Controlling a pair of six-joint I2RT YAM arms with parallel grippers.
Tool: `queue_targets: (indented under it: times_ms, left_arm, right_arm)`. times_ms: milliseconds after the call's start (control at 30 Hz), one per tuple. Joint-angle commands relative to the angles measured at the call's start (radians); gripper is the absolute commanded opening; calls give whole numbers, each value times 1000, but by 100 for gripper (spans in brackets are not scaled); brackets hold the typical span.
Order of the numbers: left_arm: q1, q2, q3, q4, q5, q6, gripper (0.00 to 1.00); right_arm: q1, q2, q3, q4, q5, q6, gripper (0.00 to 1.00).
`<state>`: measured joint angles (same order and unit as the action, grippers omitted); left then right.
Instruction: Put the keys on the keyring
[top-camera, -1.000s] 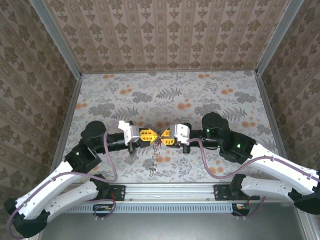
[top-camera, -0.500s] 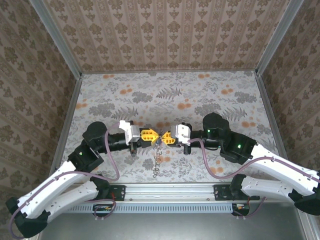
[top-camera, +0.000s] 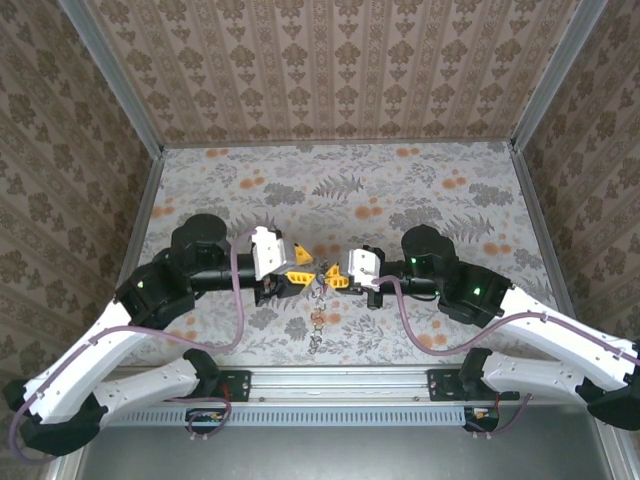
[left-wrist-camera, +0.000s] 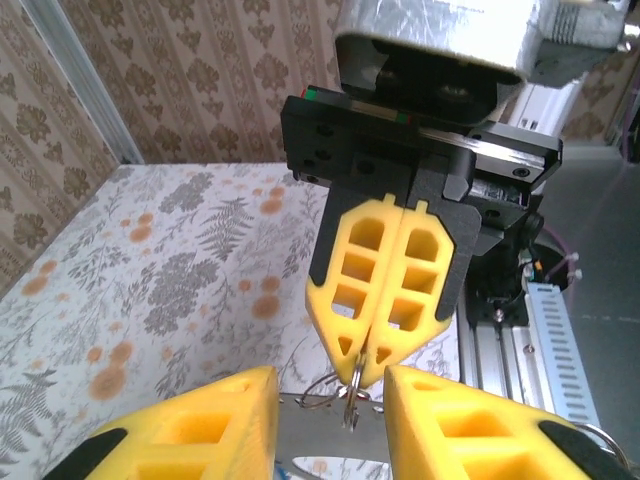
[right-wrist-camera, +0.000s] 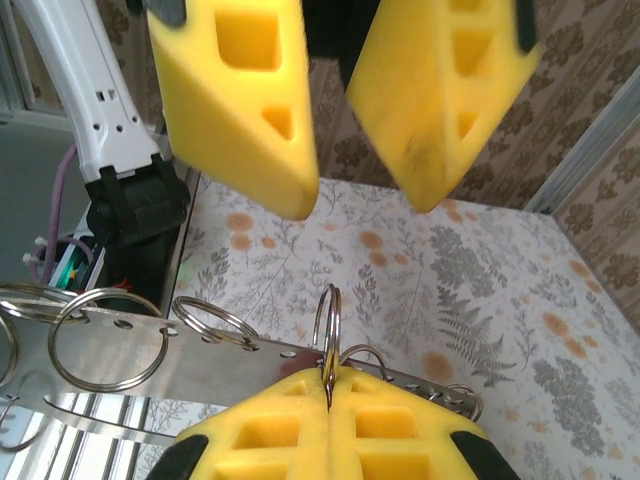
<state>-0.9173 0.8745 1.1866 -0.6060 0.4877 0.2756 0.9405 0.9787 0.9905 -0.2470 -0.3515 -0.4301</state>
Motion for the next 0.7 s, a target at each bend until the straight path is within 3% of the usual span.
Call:
queue_targets:
  times_ms: [0, 433, 633, 667]
  left_arm:
    - [-14, 51, 65, -175, -40, 83, 33]
    - [-51, 165, 113, -243, -104, 111, 34]
    - [-54, 178, 105, -227, -98, 122, 1]
    - [-54, 174, 100, -215, -97, 120, 0]
  right_arm:
    - [-5, 22, 58, -45, 18, -22, 0]
    - [-4, 48, 71, -65, 14, -25, 0]
    - [-4, 51, 74, -70, 5, -25, 0]
    - [-3, 51, 73, -70, 2, -25, 0]
